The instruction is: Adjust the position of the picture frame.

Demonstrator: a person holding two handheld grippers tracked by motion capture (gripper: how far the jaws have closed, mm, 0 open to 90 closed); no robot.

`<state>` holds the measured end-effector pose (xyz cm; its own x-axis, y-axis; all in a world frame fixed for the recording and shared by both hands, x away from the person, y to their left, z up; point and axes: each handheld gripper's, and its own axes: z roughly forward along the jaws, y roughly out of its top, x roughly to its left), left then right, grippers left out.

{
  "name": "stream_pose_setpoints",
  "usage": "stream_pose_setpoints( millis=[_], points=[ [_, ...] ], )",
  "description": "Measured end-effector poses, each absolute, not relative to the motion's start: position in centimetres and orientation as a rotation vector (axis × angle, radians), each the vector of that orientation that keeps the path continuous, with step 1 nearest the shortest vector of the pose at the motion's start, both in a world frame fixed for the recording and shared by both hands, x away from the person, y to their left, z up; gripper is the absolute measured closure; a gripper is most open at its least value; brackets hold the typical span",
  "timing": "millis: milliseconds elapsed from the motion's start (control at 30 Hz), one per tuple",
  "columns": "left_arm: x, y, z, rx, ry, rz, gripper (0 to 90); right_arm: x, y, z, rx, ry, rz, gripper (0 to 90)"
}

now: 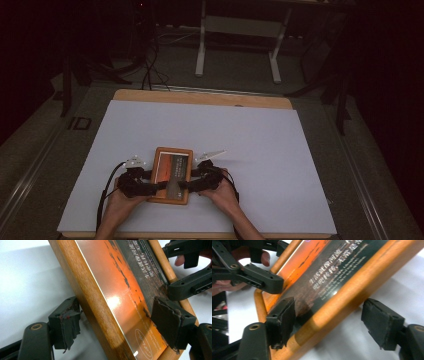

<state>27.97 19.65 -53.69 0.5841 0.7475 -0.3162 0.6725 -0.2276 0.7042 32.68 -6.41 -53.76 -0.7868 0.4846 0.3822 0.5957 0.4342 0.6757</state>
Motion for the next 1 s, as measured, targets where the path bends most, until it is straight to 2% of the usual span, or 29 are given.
stream_pose_setpoints(
  millis=[500,667,800,1000],
  points=[
    [28.2,20.1,-53.8,1.937,1.162,0.027,30.3,32.8,-6.5,-54.0,-0.984,-2.476,-1.268,35.1],
    [28.0,20.6,-53.5,1.928,1.168,0.045,37.4,32.9,-6.9,-54.0,-0.991,-2.451,-1.271,38.1],
    [28.0,20.6,-53.5,1.913,1.178,0.041,38.6,32.9,-7.2,-53.9,-0.997,-2.444,-1.282,40.0],
    [27.5,21.1,-52.9,1.884,1.14,0.069,46.5,32.7,-7.8,-53.2,-0.98,-2.426,-1.325,50.2]
  ],
)
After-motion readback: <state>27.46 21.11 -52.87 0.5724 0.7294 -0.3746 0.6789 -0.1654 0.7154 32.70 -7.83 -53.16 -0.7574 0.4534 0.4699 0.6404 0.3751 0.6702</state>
